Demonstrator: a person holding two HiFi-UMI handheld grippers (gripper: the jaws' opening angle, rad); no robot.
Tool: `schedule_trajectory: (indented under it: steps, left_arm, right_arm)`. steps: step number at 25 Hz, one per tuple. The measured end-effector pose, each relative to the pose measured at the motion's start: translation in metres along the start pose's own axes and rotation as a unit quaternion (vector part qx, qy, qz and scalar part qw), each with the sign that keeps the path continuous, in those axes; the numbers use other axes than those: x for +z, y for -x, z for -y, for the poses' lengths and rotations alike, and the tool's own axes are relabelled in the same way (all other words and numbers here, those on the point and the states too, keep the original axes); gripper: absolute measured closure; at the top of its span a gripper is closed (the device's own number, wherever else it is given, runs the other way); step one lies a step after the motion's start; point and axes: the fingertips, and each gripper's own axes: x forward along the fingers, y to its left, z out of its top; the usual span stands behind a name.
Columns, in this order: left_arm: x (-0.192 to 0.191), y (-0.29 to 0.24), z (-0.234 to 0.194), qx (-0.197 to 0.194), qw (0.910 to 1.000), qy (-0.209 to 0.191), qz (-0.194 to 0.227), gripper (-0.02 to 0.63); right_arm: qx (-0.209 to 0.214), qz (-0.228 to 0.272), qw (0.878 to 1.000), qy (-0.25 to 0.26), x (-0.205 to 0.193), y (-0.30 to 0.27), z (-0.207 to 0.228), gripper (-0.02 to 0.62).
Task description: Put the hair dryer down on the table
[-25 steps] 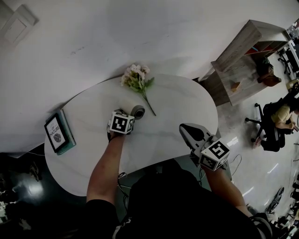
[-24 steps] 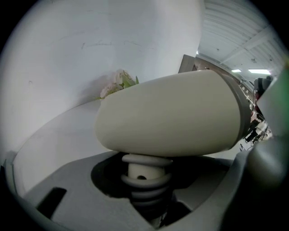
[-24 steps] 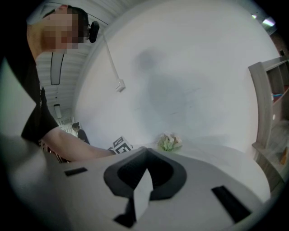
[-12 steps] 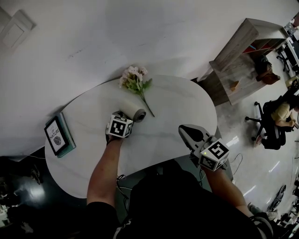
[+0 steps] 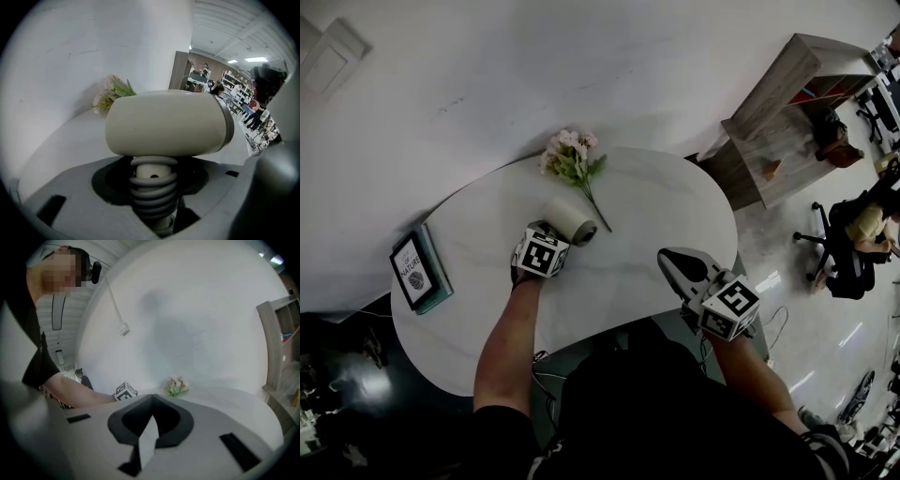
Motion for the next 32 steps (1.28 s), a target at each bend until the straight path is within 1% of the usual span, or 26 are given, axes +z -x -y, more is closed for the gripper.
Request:
schedule_trajectory:
  steps: [3, 6, 10, 13, 16, 17, 19, 20, 21, 23, 27, 30, 32]
  left_arm:
    - [-0.004, 0.003, 0.004, -0.015, 0.9998, -0.012, -0.008, 0.360]
    - [-0.005, 0.006, 0.006, -0.031, 0.9995, -0.009, -0.003, 0.359]
    - [-0.004, 0.007, 0.006, -0.037, 0.9993, -0.004, 0.003, 0.359]
    - [0.000, 0.017, 0.004, -0.036, 0.9991, 0.001, 0.020, 0.356]
    - [0.007, 0.034, 0.000, -0.024, 0.9982, 0.003, 0.055, 0.339]
    - [0.011, 0.043, -0.001, -0.021, 0.9968, 0.004, 0.076, 0.347]
    - [0.022, 0.065, -0.003, -0.017, 0.9917, 0.008, 0.128, 0.378]
    - [0.025, 0.076, -0.003, -0.013, 0.9891, 0.007, 0.147, 0.384]
    - [0.026, 0.087, -0.004, -0.009, 0.9872, 0.004, 0.159, 0.385]
    - [0.027, 0.108, -0.004, 0.003, 0.9844, -0.006, 0.176, 0.408]
    - [0.024, 0.150, -0.006, 0.037, 0.9754, -0.024, 0.216, 0.430]
    - [0.014, 0.176, -0.002, 0.041, 0.9701, -0.022, 0.238, 0.465]
    - [0.010, 0.191, 0.001, 0.037, 0.9665, -0.022, 0.253, 0.474]
  right_arm:
    - [-0.001, -0.002, 1.000, -0.002, -0.001, 0.000, -0.001, 0.589]
    - [-0.002, -0.001, 1.000, -0.002, -0.002, -0.001, -0.001, 0.589]
    - [-0.002, -0.002, 1.000, -0.001, -0.001, -0.003, -0.003, 0.589]
    - [-0.002, -0.001, 1.000, 0.004, 0.003, -0.004, -0.006, 0.589]
    - [-0.005, 0.001, 1.000, 0.011, 0.009, -0.004, -0.012, 0.589]
    - [-0.003, 0.006, 1.000, 0.011, 0.012, -0.005, -0.015, 0.589]
    - [0.002, 0.020, 1.000, 0.010, 0.021, -0.007, -0.026, 0.589]
    - [0.003, 0.022, 1.000, 0.015, 0.025, -0.007, -0.032, 0.589]
    - [0.003, 0.021, 0.999, 0.025, 0.027, -0.008, -0.037, 0.589]
    - [0.003, 0.020, 0.999, 0.041, 0.033, -0.009, -0.048, 0.589]
    - [0.005, 0.032, 0.998, 0.057, 0.045, -0.012, -0.077, 0.589]
    - [-0.003, 0.028, 0.996, 0.085, 0.047, -0.009, -0.098, 0.589]
    - [-0.008, 0.031, 0.995, 0.091, 0.049, -0.005, -0.111, 0.589]
